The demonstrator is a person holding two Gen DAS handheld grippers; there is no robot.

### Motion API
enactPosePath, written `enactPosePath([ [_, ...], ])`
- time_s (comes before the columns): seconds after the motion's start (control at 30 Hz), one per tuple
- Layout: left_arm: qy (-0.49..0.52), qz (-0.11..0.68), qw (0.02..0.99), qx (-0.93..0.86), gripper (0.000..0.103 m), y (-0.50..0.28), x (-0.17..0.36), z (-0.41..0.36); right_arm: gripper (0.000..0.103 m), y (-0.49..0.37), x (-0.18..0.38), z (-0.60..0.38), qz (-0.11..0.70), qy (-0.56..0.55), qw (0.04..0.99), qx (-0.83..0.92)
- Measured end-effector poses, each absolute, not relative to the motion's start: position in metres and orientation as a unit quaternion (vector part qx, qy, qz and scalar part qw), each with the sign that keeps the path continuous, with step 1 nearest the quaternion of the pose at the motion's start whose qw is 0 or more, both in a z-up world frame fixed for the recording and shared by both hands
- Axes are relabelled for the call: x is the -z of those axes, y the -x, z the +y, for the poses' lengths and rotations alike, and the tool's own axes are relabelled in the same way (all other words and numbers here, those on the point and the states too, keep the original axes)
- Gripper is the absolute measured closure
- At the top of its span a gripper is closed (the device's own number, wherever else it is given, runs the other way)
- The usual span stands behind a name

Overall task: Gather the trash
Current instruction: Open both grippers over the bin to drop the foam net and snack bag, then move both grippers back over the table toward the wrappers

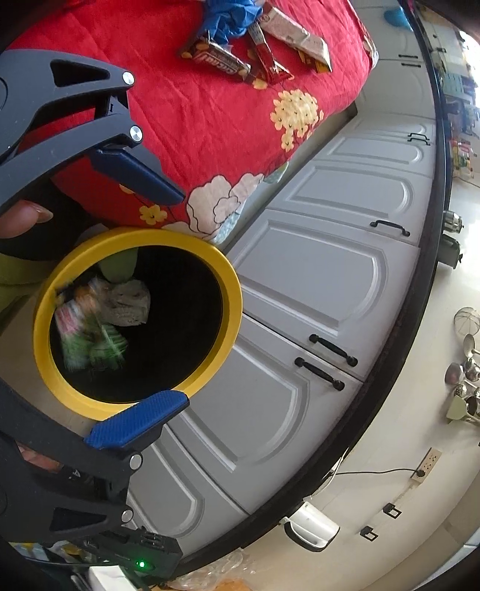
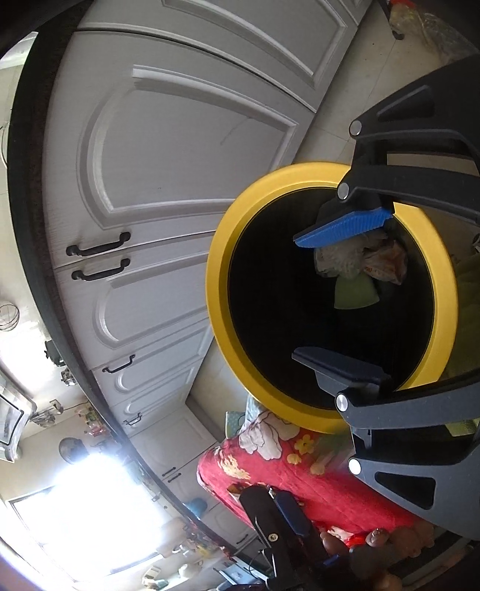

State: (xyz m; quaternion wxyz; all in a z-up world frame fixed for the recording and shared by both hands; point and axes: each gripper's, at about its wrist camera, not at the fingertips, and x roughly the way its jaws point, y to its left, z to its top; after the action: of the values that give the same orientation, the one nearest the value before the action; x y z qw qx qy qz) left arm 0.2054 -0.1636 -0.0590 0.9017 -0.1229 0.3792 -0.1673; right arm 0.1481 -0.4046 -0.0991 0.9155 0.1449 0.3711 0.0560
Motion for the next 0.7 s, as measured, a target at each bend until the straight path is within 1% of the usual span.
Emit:
enactPosePath([
  [0.23, 0.116, 0.394, 0.899, 0.156, 0.011, -0.207, 0.064, -0.166, 0.046, -0.146, 0.092, -0.410, 0.362, -0.149, 0.919, -0.049],
  [0.37, 0.118, 0.382, 0.904, 0.149, 0.011, -0.203, 0.056, -0.158, 0.046, -0.144, 0.088, -0.406, 0.357, -0.144, 0.921, -0.052],
  [0.47, 0.122, 0.372, 0.909, 0.140, 0.011, -0.199, 0.048, -0.146, 0.043, -0.142, 0.080, -0.399, 0.349, -0.142, 0.924, -0.062],
  [0.7, 0.131, 0.344, 0.924, 0.103, 0.011, -0.189, 0.028, -0.106, 0.040, -0.139, 0.057, -0.360, 0.330, -0.117, 0.931, -0.107],
])
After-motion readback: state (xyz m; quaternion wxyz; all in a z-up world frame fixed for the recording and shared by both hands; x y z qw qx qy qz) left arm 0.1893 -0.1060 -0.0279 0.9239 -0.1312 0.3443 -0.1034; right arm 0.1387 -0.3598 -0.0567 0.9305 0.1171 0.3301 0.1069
